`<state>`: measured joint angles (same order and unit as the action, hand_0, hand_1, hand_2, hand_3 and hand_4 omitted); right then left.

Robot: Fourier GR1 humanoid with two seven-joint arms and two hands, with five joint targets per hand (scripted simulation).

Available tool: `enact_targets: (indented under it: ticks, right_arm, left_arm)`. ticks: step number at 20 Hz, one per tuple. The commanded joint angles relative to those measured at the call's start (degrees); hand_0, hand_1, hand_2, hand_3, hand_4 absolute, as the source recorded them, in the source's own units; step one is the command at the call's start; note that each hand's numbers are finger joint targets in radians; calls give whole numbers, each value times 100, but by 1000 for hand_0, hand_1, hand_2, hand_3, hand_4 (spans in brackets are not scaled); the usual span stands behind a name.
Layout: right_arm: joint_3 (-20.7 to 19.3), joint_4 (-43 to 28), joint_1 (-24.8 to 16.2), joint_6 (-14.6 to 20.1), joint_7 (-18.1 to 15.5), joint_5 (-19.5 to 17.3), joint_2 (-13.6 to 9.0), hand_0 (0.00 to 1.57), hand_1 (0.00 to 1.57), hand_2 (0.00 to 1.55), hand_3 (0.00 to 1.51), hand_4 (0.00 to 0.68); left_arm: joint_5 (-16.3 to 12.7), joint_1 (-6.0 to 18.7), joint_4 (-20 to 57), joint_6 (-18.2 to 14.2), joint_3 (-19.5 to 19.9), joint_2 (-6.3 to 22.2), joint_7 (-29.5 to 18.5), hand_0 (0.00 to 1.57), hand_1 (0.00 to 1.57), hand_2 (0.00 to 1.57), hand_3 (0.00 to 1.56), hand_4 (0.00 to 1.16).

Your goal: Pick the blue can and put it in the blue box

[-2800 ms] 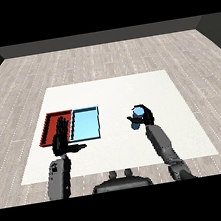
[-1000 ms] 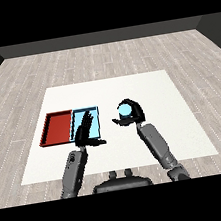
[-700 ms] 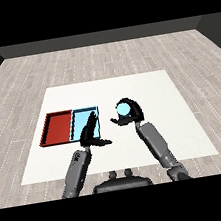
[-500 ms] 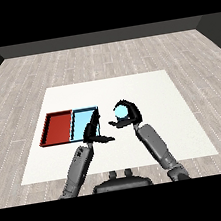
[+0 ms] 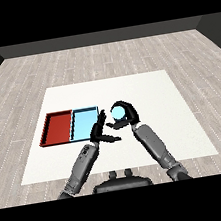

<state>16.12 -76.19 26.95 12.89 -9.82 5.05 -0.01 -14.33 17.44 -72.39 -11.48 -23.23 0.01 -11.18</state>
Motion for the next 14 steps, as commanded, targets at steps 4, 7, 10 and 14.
enact_targets:
  ticks: [4, 7, 10, 14]
  right_arm:
    - [436, -126, -150, 244, -128, -50, 1, 1435, 1435, 1459, 1416, 611]
    - [760, 109, 97, 507, -204, 249, 1, 1434, 1434, 1459, 1418, 626]
    - [576, 37, 22, 316, -27, 57, 1, 1429, 1429, 1457, 1421, 622]
    - [636, 267, -75, 158, -531, 237, 1, 1479, 1479, 1473, 1421, 618]
  left_arm:
    - [-112, 372, 321, -145, -69, 0, -6, 0, 0, 0, 0, 0]
    - [-188, 553, 456, -37, -14, 0, 42, 0, 0, 0, 0, 0]
    - [-411, 371, 714, 41, -255, 1, -463, 0, 0, 0, 0, 0]
    - [-75, 45, -115, 0, -172, 171, 122, 0, 0, 0, 0, 0]
